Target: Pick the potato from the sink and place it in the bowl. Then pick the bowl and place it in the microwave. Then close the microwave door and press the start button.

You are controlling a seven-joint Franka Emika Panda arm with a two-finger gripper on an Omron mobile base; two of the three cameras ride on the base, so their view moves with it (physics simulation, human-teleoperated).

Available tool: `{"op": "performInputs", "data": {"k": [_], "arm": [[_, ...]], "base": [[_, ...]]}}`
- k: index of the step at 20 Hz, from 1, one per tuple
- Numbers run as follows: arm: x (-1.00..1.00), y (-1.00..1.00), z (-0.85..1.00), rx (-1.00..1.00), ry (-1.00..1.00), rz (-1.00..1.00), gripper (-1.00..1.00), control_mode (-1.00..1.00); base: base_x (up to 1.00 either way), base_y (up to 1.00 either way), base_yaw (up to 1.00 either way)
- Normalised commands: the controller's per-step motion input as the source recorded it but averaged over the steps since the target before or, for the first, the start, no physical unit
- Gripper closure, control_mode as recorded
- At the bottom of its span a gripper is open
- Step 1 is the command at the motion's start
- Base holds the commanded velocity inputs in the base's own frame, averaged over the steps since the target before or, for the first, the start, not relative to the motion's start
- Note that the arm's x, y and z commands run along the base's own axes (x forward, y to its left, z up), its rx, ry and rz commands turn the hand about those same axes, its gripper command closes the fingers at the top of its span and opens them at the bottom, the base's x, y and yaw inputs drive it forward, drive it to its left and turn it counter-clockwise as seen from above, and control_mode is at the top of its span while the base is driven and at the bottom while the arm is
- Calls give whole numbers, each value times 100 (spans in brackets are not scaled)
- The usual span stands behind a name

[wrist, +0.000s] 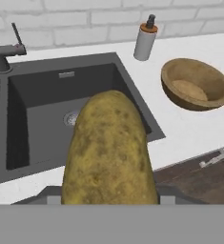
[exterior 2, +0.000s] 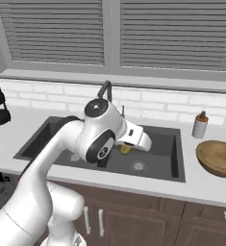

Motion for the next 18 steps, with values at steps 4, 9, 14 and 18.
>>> {"op": "performInputs", "data": {"k": [4, 9, 14, 18], "arm": [[0, 0, 0, 0, 0, 0, 100, 100], [0, 0, 0, 0, 0, 0, 100, 100], [0, 0, 0, 0, 0, 0, 100, 100], [0, 0, 0, 0, 0, 0, 100, 100]], "base": [[-49, -93, 0], [14, -55, 5], [29, -42, 12], [43, -22, 15]]}}
